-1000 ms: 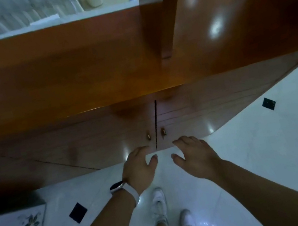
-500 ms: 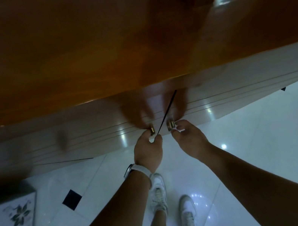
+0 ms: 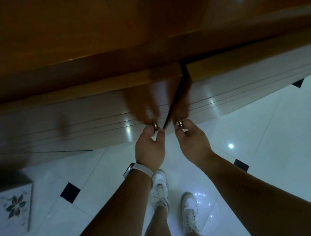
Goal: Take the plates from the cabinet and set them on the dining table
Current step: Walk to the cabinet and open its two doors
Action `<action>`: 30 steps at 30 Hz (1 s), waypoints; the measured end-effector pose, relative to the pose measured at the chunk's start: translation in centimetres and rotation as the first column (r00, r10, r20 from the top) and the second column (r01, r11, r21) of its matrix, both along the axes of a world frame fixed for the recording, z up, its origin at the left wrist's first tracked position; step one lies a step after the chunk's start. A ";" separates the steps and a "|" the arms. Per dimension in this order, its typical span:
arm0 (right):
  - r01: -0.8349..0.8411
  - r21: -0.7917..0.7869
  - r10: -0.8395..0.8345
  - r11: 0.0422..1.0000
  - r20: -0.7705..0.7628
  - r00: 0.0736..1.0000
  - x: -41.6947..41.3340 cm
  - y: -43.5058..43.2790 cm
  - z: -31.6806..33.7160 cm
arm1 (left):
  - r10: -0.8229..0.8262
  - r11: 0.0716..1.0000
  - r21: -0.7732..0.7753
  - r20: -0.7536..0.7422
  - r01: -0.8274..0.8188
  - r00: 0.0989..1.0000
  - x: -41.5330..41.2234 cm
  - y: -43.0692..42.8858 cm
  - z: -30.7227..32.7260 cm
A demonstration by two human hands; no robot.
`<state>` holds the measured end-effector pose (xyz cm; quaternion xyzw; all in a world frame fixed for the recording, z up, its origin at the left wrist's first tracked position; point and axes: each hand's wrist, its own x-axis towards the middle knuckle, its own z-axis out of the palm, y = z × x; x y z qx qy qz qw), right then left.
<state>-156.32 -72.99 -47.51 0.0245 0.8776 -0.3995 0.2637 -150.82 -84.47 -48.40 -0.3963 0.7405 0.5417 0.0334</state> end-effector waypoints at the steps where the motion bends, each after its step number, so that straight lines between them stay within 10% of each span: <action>1: -0.017 0.007 0.017 1.000 0.007 1.000 0.3 0.4 0.0 | -0.013 1.000 -0.014 0.006 0.013 1.000 0.4 0.2 0.1; 30: -0.165 0.081 0.163 0.983 0.036 0.986 11.1 14.0 0.2 | 0.004 0.993 -0.121 0.132 0.012 0.991 16.7 5.7 2.0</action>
